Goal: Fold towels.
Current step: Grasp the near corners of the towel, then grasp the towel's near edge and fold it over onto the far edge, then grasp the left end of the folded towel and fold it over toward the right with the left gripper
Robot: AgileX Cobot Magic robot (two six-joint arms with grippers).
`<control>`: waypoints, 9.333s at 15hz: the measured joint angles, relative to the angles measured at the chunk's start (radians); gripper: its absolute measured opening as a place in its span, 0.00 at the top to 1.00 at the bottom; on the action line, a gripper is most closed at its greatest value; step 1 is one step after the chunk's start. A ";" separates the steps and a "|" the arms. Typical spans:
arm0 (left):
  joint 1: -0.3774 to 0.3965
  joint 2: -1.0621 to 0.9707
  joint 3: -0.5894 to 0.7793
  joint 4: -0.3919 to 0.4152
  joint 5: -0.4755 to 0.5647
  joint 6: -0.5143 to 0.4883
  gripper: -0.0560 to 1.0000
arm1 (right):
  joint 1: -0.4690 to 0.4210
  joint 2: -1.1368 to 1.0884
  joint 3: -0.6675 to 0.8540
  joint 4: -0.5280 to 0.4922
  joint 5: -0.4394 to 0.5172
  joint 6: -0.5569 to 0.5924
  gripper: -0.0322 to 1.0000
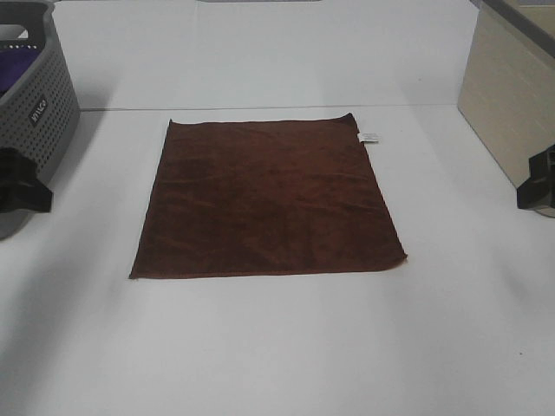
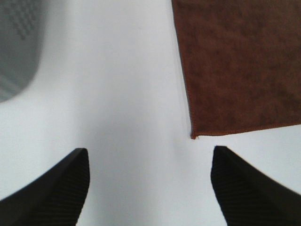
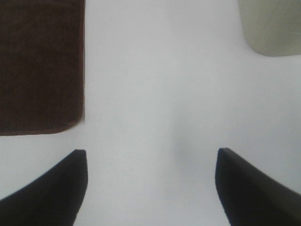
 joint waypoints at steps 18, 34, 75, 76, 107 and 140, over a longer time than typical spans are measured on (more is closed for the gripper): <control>0.079 0.565 -0.278 -0.639 0.230 0.401 0.30 | -0.051 0.735 -0.451 0.582 0.480 -0.436 0.28; -0.015 0.740 -0.320 -0.966 0.292 0.650 0.52 | 0.077 0.933 -0.462 0.844 0.381 -0.601 0.60; -0.038 0.826 -0.736 -0.431 0.110 0.166 0.84 | 0.100 1.084 -0.936 0.556 0.295 -0.292 0.88; -0.030 0.826 -0.736 -0.411 0.092 0.166 0.74 | 0.090 1.084 -0.936 0.534 0.279 -0.292 0.79; -0.028 0.946 -0.933 -0.416 0.349 0.207 0.33 | 0.079 0.886 -0.948 0.130 0.535 -0.056 0.10; -0.376 1.023 -1.310 -0.318 0.412 -0.198 0.22 | 0.079 0.886 -0.948 0.128 0.527 -0.039 0.10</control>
